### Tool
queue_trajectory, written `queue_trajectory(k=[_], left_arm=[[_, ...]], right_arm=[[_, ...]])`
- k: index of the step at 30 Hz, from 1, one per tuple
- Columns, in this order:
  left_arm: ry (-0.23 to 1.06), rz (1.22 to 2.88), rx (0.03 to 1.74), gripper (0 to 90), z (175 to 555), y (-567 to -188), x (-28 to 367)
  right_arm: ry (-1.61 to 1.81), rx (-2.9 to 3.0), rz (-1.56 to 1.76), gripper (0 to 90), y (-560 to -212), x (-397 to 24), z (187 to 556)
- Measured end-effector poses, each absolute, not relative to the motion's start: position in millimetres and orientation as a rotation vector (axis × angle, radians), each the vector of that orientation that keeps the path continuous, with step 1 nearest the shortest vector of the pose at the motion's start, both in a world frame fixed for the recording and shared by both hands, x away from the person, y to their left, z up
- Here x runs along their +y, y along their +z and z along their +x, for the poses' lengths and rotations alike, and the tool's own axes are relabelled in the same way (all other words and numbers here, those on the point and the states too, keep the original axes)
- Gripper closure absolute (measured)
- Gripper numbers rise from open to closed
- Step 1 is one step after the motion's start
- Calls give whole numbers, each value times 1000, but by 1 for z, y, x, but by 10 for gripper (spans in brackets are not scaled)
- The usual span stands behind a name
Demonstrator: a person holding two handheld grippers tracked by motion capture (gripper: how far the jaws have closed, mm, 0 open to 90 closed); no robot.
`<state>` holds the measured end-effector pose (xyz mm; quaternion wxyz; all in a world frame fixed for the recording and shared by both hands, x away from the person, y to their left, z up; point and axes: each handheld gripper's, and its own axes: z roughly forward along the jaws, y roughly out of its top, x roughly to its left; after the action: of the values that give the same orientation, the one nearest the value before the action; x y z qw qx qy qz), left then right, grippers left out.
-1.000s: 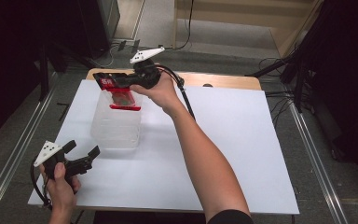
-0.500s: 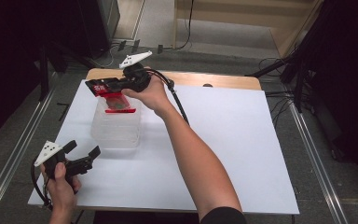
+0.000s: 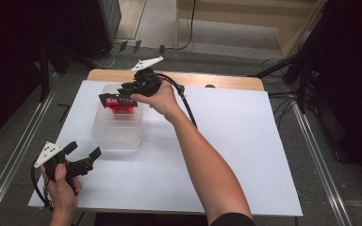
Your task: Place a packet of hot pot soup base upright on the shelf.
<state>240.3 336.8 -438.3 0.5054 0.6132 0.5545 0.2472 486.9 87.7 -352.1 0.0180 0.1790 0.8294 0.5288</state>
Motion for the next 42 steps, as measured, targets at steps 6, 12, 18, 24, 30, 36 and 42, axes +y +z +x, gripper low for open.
queue_trajectory(k=[6, 12, 18, 24, 30, 36, 42], left_arm=[[602, 1491, 1337, 0, 242, -439, 334], [602, 1502, 1337, 0, 243, -441, 332], [601, 1505, 1344, 0, 244, -442, 332], [610, 1518, 1345, 0, 245, -443, 331], [609, 1526, 1343, 0, 245, -444, 330], [607, 1534, 1346, 0, 246, -445, 328], [608, 1543, 1346, 0, 246, -445, 327]], right_arm=[[1657, 2527, 650, 583, -354, 60, 483], [1654, 2490, 707, 457, -360, 32, 476], [1628, 2457, 758, 406, -367, 6, 467], [1599, 2443, 799, 321, -374, -19, 457], [1596, 2406, 855, 314, -382, -44, 448], [1589, 2372, 872, 313, -387, -66, 438], [1569, 2355, 894, 315, -393, -86, 427]])
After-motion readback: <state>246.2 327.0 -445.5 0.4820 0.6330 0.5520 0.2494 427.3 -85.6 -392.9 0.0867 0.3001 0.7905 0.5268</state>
